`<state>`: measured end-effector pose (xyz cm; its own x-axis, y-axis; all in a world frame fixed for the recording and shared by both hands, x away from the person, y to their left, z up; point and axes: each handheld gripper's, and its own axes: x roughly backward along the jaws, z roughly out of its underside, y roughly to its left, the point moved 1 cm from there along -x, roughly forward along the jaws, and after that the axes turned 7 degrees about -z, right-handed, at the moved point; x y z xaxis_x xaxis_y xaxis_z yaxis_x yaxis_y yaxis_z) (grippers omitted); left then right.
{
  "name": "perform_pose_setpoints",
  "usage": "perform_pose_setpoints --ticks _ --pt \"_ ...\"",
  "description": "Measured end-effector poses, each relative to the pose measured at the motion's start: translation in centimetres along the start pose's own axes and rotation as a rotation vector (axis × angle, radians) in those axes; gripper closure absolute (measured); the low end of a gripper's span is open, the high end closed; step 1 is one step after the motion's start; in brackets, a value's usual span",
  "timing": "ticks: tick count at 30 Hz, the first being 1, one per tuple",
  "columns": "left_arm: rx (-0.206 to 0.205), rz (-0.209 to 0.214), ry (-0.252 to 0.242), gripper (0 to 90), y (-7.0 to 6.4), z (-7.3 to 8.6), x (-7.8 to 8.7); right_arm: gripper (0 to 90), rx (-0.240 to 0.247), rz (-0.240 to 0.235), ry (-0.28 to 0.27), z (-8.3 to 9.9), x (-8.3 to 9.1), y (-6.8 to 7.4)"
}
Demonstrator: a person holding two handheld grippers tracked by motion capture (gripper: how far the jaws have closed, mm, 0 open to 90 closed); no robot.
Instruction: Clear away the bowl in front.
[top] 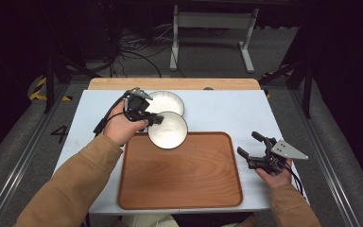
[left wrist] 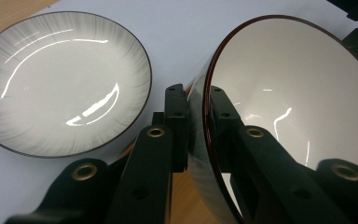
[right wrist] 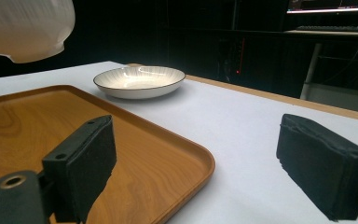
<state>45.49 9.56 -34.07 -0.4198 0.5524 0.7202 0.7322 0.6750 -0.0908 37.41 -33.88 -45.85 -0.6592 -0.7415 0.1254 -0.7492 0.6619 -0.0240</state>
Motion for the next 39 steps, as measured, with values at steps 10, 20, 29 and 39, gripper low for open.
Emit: perform_pose_setpoints --ticks 10,20,29,39 --pt "-0.021 0.039 0.047 81.4 -1.3 0.7 -1.7 12.5 0.000 0.000 0.000 0.0 0.0 0.0" --pt "-0.028 0.066 0.098 81.4 -2.2 1.4 -3.5 12.5 0.001 0.000 0.000 0.0 0.0 0.0" --pt "-0.056 0.077 0.124 81.2 -2.9 1.6 -4.5 12.5 0.001 0.000 0.001 0.0 0.0 0.0" --pt "-0.061 0.092 0.165 81.2 -2.9 2.3 -5.8 12.5 0.001 0.000 0.000 0.0 0.0 0.0"
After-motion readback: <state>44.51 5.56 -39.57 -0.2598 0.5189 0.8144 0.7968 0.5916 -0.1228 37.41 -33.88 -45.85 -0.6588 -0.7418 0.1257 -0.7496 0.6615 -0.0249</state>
